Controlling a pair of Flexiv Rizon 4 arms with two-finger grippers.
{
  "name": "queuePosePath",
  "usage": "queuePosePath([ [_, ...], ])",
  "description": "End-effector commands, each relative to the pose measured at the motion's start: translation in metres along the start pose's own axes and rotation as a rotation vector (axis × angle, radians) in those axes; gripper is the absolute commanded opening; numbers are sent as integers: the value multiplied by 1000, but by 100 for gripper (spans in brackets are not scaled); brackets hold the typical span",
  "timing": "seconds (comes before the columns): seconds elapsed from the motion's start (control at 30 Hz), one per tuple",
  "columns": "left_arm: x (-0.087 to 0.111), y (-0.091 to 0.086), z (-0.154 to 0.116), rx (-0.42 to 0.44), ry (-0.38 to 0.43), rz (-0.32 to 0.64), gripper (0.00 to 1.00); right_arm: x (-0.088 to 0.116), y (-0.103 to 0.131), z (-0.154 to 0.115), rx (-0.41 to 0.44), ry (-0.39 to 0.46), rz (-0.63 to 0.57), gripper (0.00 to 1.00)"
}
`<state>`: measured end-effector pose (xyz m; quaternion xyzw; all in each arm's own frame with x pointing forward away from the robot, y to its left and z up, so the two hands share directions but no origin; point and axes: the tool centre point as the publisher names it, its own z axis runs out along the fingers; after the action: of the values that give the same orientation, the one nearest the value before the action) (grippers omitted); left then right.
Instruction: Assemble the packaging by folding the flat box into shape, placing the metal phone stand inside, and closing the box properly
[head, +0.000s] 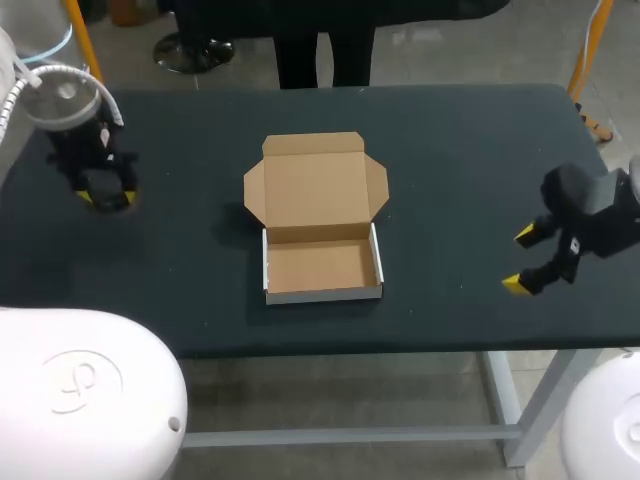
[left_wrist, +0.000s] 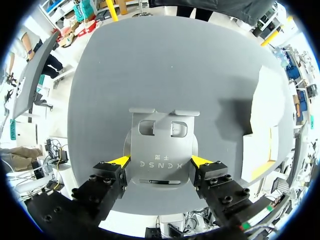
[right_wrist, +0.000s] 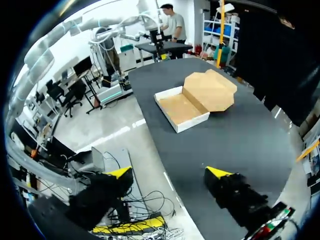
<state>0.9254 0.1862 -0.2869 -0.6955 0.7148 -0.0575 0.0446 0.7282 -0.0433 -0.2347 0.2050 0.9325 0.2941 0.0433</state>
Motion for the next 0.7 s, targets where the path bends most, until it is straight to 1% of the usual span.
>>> queuePosePath([
  [0.03,3,8,-5,48,-6,-1,0,-1,-3,18,-8,-29,-9,100],
  [0.2,6,12,-6,45,-5,-1,0,-2,-5,27,-12,-30,-22,100],
  [0.47,16,18,-10,38,1,-4,0,-2,-5,27,-12,-30,-22,100],
  [0.6,25,27,-14,36,9,3,0,-2,-5,27,-12,-30,-22,100],
  [0.7,35,35,-17,32,9,11,0,-2,-5,27,-12,-30,-22,100],
])
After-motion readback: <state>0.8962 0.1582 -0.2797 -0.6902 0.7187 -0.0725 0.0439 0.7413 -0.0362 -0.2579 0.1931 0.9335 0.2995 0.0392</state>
